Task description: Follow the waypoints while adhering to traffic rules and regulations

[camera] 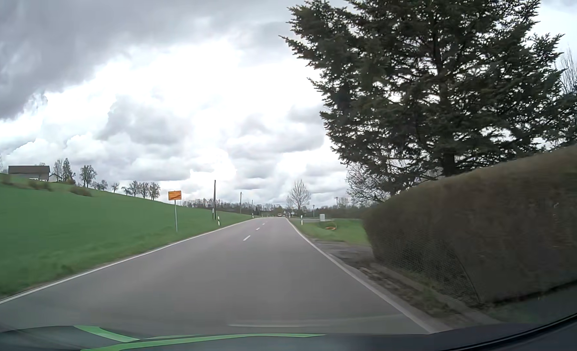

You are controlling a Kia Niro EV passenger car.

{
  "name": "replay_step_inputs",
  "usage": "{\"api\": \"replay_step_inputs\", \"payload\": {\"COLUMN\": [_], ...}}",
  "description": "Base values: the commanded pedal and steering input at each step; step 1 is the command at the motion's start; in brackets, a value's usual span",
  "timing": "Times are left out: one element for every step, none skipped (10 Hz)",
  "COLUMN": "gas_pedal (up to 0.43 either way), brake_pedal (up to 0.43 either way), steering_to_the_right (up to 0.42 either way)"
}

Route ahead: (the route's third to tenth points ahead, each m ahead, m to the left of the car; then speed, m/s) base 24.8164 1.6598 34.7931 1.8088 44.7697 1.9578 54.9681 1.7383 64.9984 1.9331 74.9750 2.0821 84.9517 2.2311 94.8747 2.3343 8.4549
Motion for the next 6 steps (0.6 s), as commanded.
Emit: {"api": "replay_step_inputs", "payload": {"gas_pedal": [0.390, 0.390, 0.390, 0.390, 0.390, 0.390], "brake_pedal": [0.000, 0.000, 0.000, 0.000, 0.000, 0.000], "steering_to_the_right": [-0.025, -0.026, -0.025, -0.023, -0.016, -0.010]}}
